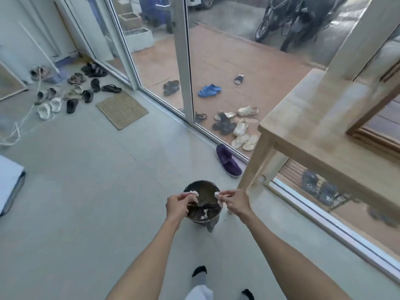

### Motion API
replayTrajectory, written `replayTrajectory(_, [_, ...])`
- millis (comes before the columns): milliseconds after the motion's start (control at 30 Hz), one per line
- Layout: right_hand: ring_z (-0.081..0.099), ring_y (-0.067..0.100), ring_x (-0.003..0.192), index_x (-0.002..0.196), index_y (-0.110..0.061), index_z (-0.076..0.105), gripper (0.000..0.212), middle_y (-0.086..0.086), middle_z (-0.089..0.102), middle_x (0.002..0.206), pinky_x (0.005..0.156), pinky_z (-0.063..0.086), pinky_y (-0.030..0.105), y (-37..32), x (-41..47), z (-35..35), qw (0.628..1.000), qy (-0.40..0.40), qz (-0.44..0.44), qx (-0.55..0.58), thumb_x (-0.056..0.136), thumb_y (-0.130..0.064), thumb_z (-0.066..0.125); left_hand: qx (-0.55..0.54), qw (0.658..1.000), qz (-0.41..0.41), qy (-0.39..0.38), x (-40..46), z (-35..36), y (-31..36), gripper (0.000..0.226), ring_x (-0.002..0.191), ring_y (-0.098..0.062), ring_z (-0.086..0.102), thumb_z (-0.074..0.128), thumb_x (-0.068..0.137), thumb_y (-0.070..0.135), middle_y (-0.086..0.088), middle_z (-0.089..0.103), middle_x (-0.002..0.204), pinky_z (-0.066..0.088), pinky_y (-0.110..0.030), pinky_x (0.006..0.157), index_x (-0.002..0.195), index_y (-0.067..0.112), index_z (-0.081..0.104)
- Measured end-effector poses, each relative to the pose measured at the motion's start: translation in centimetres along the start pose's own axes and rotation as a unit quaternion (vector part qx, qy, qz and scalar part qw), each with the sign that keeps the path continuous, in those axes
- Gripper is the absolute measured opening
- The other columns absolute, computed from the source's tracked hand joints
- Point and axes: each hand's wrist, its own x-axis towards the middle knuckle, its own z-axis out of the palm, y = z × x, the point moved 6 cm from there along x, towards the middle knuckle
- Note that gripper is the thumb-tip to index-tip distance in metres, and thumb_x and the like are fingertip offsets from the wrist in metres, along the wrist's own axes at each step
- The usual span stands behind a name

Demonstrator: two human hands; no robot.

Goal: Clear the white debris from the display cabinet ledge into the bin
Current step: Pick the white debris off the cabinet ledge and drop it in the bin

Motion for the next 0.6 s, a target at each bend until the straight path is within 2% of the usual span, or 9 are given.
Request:
replayTrajectory(100, [0.056, 0.000, 0.058, 0.095, 0.001, 0.078, 0.021, 0.010, 0.069, 0.078, 0.046, 0.039, 0.001, 1.4, 1.7, 1.8, 1.000, 0.006, 0.024, -0.016, 0.082, -0.015, 0.079, 0.021, 0.999, -0.034, 0.008, 2.1, -0.2, -2.3, 0.009, 0.036, -0.013, 0.036, 0.075, 0.083, 0.014, -0.010, 0.078, 0.086, 0.034, -0.021, 0.038, 0.089, 0.014, 0.081])
replayTrajectory(200, [0.059, 0.004, 0.059, 0.095, -0.001, 0.078, 0.021, 0.010, 0.071, 0.077, 0.047, 0.040, 0.003, 1.9, 3.3, 2.8, 0.999, 0.016, 0.037, -0.016, 0.081, -0.016, 0.080, 0.032, 0.998, -0.058, 0.001, 3.8, 0.0, -3.6, 0.007, 0.032, -0.010, 0.037, 0.074, 0.085, 0.014, -0.006, 0.075, 0.080, 0.036, -0.021, 0.037, 0.088, 0.015, 0.079])
replayTrajectory(267, [0.060, 0.008, 0.060, 0.095, -0.002, 0.079, 0.021, 0.010, 0.072, 0.076, 0.046, 0.040, 0.004, 2.2, 4.4, 3.4, 0.999, 0.022, 0.046, -0.014, 0.082, -0.018, 0.080, 0.032, 0.997, -0.066, -0.005, 4.9, 0.3, -4.1, 0.007, 0.033, -0.010, 0.038, 0.073, 0.086, 0.014, -0.002, 0.075, 0.079, 0.036, -0.022, 0.037, 0.090, 0.015, 0.079])
replayTrajectory(433, [0.059, 0.003, 0.059, 0.094, -0.006, 0.080, 0.018, 0.004, 0.071, 0.073, 0.045, 0.041, 0.006, 2.7, 6.9, 4.0, 0.997, 0.035, 0.064, -0.016, 0.082, -0.020, 0.080, 0.042, 0.996, -0.074, -0.004, 7.8, 1.2, -4.4, 0.008, 0.034, -0.013, 0.038, 0.073, 0.085, 0.015, -0.004, 0.078, 0.083, 0.038, -0.023, 0.039, 0.089, 0.016, 0.080])
replayTrajectory(533, [0.061, 0.005, 0.061, 0.094, -0.005, 0.080, 0.020, 0.006, 0.073, 0.077, 0.047, 0.041, 0.005, 2.8, 8.2, 4.0, 0.997, 0.040, 0.071, -0.007, 0.082, -0.020, 0.080, 0.038, 0.996, -0.077, -0.002, 9.2, 1.9, -4.4, 0.007, 0.034, -0.015, 0.040, 0.073, 0.085, 0.015, -0.005, 0.077, 0.084, 0.040, -0.024, 0.039, 0.088, 0.016, 0.080])
replayTrajectory(600, [0.060, 0.000, 0.059, 0.096, -0.005, 0.080, 0.021, 0.007, 0.073, 0.081, 0.047, 0.040, 0.003, 2.9, 8.9, 4.0, 0.996, 0.026, 0.083, -0.007, 0.081, -0.020, 0.080, 0.034, 0.996, -0.080, -0.001, 9.8, 2.1, -4.3, 0.006, 0.034, -0.015, 0.042, 0.074, 0.084, 0.017, -0.004, 0.076, 0.080, 0.042, -0.024, 0.040, 0.084, 0.018, 0.080])
